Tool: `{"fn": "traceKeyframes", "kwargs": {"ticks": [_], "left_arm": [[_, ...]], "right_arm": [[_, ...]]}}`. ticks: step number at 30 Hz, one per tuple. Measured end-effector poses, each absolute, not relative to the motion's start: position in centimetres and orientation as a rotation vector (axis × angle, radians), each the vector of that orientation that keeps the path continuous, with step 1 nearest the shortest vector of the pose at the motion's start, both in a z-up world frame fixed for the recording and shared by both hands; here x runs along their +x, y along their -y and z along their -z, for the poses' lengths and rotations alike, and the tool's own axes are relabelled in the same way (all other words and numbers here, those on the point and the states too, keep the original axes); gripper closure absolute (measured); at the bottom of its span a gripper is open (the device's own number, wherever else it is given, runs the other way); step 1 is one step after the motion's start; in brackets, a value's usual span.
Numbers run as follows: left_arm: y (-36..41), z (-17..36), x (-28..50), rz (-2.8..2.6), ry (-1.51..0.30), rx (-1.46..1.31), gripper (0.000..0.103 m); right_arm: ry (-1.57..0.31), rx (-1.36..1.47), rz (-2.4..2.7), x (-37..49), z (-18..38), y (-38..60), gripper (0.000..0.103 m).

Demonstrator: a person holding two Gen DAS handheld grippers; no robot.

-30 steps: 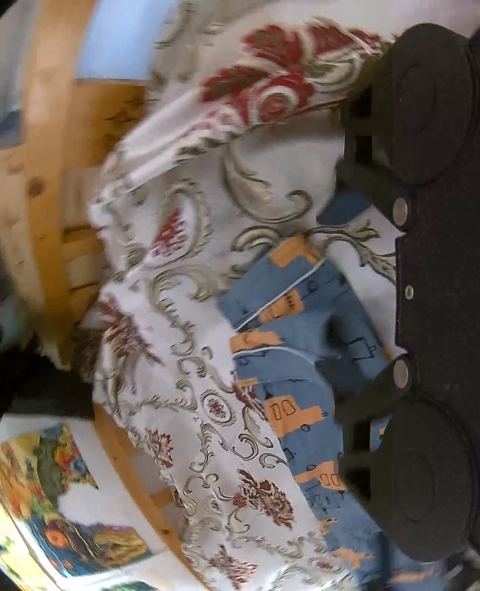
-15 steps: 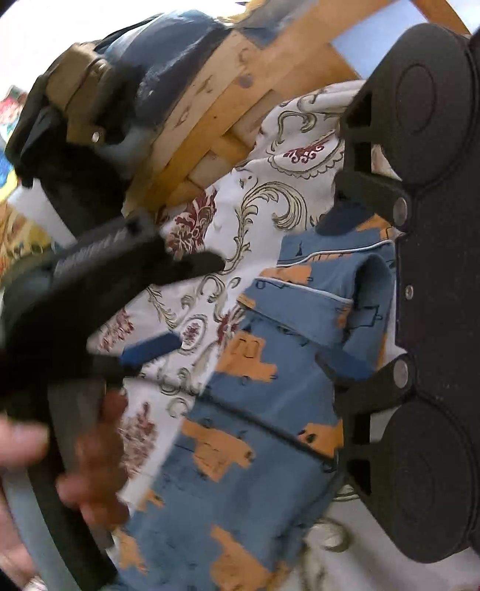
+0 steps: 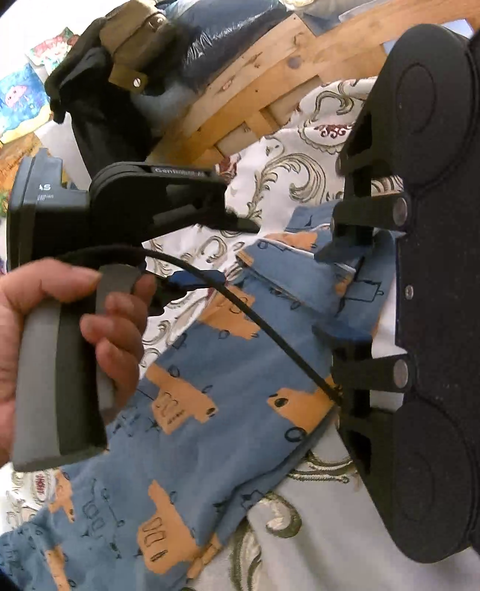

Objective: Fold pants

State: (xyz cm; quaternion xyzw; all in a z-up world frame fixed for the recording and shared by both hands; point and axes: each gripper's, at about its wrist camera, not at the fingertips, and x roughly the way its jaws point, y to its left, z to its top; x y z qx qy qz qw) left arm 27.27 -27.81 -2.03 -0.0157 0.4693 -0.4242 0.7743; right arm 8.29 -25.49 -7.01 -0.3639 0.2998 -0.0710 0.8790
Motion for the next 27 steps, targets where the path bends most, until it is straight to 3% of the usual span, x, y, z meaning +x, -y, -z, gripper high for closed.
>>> {"fn": "traceKeyframes", "kwargs": {"ticks": [3,4,10,15,16,25,27], "left_arm": [[28.0,2.5,27.8,0.916,-1.055,-0.078,0.075],[28.0,2.6,27.9,0.913,-1.063,-0.089,0.084],[28.5,1.6,27.9,0.921,-1.098,-0.154,0.087],[29.9,0.0,28.1,0.916,-1.101,-0.246,0.092],[30.5,-0.3,28.0,0.918,-1.094,-0.233,0.091],[31.0,-1.2,25.9,0.904,-0.967,-0.139,0.043],[29.7,-1.3,25.3,0.881,-0.928,-0.116,0.037]], "right_arm": [[-0.644,-0.735,0.144,8.5,7.0,25.7,0.09],[-0.642,-0.723,0.147,8.4,6.9,25.8,0.089],[-0.592,-0.532,0.208,7.8,4.5,27.8,0.094],[-0.499,-0.192,0.284,6.4,1.3,31.9,0.098],[-0.488,-0.146,0.308,6.2,1.0,32.7,0.098],[-0.55,0.127,0.524,6.2,1.7,38.5,0.101],[-0.574,0.131,0.572,6.4,2.0,39.2,0.099]]}}
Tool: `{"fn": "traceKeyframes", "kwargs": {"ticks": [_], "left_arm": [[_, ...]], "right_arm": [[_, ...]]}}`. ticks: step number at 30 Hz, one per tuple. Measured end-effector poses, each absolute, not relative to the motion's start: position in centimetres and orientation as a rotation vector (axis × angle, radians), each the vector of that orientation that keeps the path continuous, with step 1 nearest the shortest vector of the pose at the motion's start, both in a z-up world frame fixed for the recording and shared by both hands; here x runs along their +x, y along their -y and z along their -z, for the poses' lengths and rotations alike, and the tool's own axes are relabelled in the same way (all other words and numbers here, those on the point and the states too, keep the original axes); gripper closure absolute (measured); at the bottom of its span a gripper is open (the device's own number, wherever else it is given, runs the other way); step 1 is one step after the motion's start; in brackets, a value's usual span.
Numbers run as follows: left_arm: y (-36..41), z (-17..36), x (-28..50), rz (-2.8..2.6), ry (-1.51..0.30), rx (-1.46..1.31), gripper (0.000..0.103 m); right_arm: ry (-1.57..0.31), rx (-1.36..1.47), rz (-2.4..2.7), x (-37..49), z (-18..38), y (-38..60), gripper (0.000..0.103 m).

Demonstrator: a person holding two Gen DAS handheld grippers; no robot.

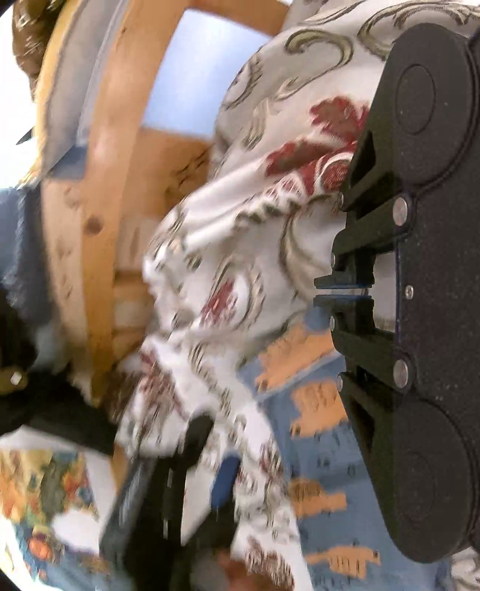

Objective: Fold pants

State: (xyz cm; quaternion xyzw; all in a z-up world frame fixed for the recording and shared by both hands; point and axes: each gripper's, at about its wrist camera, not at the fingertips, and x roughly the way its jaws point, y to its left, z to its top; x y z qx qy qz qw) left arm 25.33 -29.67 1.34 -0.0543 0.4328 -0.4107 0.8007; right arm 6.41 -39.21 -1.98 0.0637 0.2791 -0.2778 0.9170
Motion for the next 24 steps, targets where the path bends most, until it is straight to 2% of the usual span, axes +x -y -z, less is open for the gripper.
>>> {"fn": "traceKeyframes", "kwargs": {"ticks": [3,5,6,7,12,14,15,21,23,24], "left_arm": [[26.7,-1.3,23.8,0.852,-0.872,-0.064,0.031],[24.0,-1.1,22.0,0.83,-0.827,-0.033,0.025],[22.2,-0.8,20.9,0.816,-0.813,-0.011,0.025],[20.6,-0.4,20.0,0.799,-0.811,0.009,0.025],[11.0,3.2,16.4,0.59,-0.941,0.032,0.027],[7.3,4.3,15.1,0.524,-0.957,0.08,0.036],[5.5,4.4,14.4,0.517,-0.951,0.093,0.037],[-0.7,3.3,11.4,0.45,-0.945,0.176,0.036],[-1.7,2.3,11.1,0.424,-0.952,0.137,0.035],[-2.1,2.0,10.9,0.413,-0.943,0.125,0.033]], "right_arm": [[-0.532,0.074,0.555,6.0,1.5,38.4,0.087],[-0.482,0.02,0.479,5.7,1.1,37.0,0.069],[-0.472,0.013,0.431,5.8,1.0,36.7,0.054],[-0.478,0.012,0.385,6.2,1.1,36.5,0.048],[-0.628,0.085,0.329,8.1,2.6,36.9,0.047],[-0.657,0.12,0.367,8.5,2.8,37.5,0.043],[-0.675,0.134,0.39,8.6,3.0,37.8,0.038],[-0.69,0.04,0.423,8.6,3.1,36.0,0.034],[-0.627,0.007,0.354,8.1,2.2,34.6,0.024],[-0.598,-0.012,0.299,7.9,1.9,33.6,0.015]]}}
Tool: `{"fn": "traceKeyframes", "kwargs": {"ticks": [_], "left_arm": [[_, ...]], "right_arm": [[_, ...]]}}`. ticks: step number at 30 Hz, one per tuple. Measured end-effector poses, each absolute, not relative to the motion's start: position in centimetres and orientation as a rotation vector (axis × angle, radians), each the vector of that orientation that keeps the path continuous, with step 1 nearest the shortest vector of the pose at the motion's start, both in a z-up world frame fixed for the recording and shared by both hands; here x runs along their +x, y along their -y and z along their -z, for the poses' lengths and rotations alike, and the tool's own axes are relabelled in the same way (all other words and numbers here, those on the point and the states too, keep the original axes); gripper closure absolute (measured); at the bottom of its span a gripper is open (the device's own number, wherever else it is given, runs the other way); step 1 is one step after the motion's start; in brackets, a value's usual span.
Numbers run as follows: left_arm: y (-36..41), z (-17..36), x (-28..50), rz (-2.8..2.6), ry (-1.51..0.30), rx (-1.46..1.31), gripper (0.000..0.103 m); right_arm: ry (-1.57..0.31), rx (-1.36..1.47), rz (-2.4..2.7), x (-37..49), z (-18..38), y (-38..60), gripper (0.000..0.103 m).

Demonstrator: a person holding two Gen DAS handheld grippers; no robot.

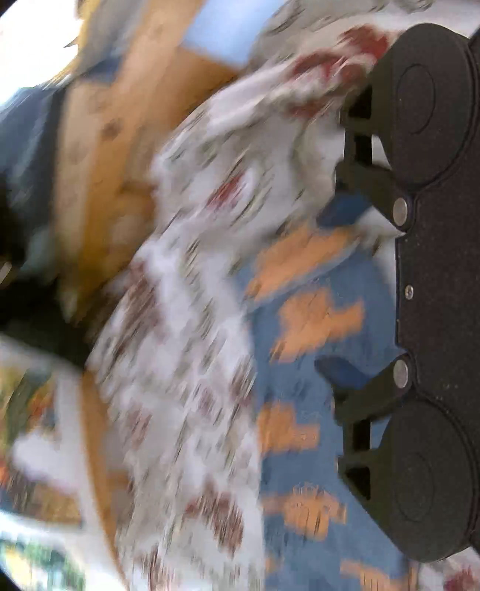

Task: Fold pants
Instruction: 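Grasp the folded pants edge with the left gripper and lift it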

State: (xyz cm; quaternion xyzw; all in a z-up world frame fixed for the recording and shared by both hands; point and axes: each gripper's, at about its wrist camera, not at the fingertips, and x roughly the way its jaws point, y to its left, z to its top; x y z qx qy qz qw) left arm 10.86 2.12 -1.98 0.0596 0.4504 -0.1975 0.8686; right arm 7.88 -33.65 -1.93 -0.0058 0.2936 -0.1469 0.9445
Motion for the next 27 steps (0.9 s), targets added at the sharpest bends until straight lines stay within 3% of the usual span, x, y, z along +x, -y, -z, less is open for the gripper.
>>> {"fn": "traceKeyframes", "kwargs": {"ticks": [3,8,13,17,22,24,26,27], "left_arm": [[-3.0,1.2,10.4,0.292,-0.893,0.204,0.026],[-8.0,-0.1,9.6,0.081,-0.862,0.047,0.037],[-10.7,-2.6,8.7,0.016,-0.732,-0.097,0.025],[-7.6,-3.6,12.1,0.125,-0.678,-0.04,0.012],[-1.0,-2.0,18.3,0.312,-0.731,0.138,0.013],[1.1,-0.6,19.3,0.318,-0.784,0.244,0.023],[1.8,0.8,20.5,0.313,-0.854,0.255,0.053],[1.6,1.4,20.7,0.309,-0.896,0.225,0.062]], "right_arm": [[-0.617,-0.123,0.136,8.4,2.5,30.3,0.01],[-0.796,-0.148,0.036,9.3,5.1,28.6,0.014],[-0.702,-0.105,0.027,8.8,3.6,29.1,0.004],[-0.68,-0.144,-0.101,10.3,2.6,27.8,0.004],[-0.612,-0.242,-0.189,12.6,1.8,25.4,0.001],[-0.608,-0.258,-0.227,13.8,1.8,24.6,0.001],[-0.604,-0.275,-0.277,15.2,1.6,23.8,0.001],[-0.598,-0.277,-0.301,15.8,1.4,23.5,0.002]]}}
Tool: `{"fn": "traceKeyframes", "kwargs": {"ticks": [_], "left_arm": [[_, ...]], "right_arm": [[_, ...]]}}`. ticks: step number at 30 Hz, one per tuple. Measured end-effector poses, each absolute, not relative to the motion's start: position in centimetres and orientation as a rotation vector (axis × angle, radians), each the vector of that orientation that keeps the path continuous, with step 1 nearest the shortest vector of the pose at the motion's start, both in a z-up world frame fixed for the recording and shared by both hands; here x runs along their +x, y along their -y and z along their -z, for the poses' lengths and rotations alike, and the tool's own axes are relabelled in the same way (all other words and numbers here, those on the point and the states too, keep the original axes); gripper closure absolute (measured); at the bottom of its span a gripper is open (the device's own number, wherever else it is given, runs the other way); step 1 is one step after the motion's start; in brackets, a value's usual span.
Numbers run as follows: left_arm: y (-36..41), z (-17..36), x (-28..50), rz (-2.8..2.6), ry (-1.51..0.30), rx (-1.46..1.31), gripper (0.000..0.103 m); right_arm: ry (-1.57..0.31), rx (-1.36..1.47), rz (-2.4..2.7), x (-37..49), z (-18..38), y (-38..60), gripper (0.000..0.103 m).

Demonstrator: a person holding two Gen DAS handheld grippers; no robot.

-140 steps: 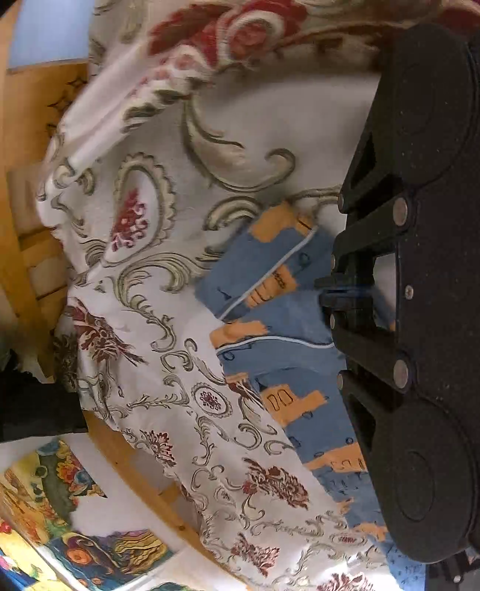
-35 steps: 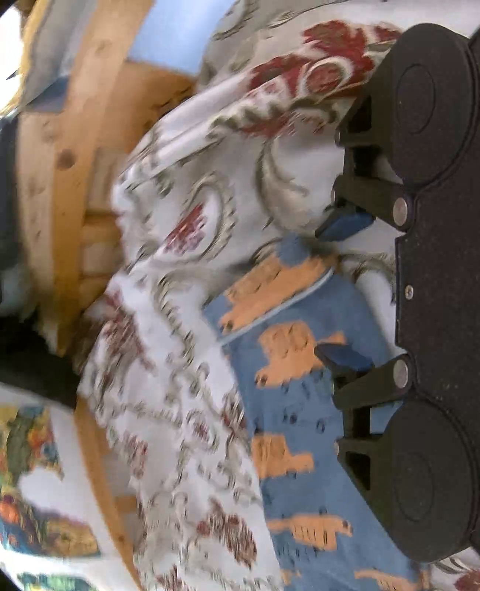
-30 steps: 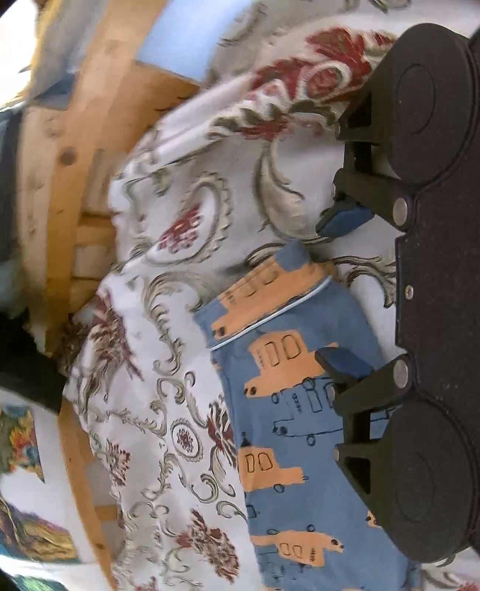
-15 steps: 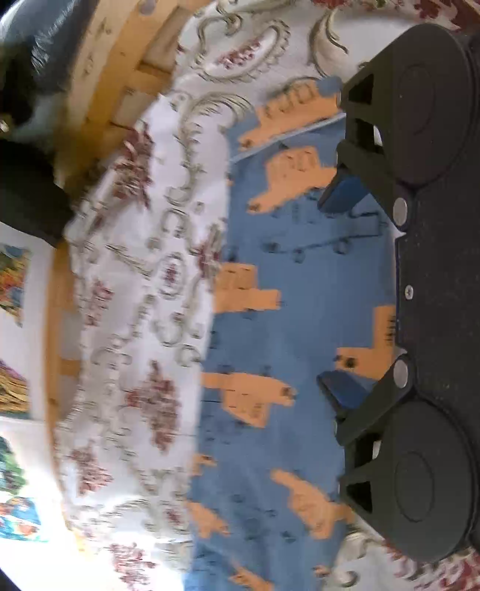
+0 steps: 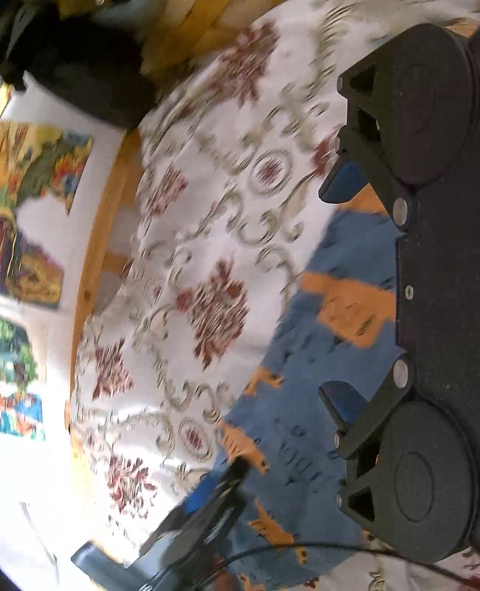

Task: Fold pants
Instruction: 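Grasp the folded pants edge with the left gripper and lift it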

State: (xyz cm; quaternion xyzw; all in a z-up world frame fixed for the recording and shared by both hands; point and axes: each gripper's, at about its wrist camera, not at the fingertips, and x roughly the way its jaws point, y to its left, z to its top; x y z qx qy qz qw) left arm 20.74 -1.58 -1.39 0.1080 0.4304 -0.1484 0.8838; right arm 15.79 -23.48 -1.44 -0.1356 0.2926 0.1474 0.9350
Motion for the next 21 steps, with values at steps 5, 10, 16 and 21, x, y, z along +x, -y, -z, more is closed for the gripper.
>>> {"fn": "traceKeyframes", "kwargs": {"ticks": [5,10,16,21], "left_arm": [[0.2,3.1,19.8,0.312,-0.905,0.162,0.1],[-0.8,3.8,17.3,0.339,-0.887,0.181,0.101],[-1.6,4.0,16.1,0.345,-0.864,0.157,0.101],[-1.9,4.1,15.9,0.347,-0.852,0.149,0.101]], "right_arm": [[-0.616,-0.179,-0.503,20.9,0.0,22.5,0.011],[-0.779,0.003,-0.756,28.3,-0.1,19.7,0.033],[-0.902,-0.041,-0.925,33.0,1.9,13.9,0.049],[-0.96,-0.138,-0.969,33.5,3.0,10.8,0.063]]}}
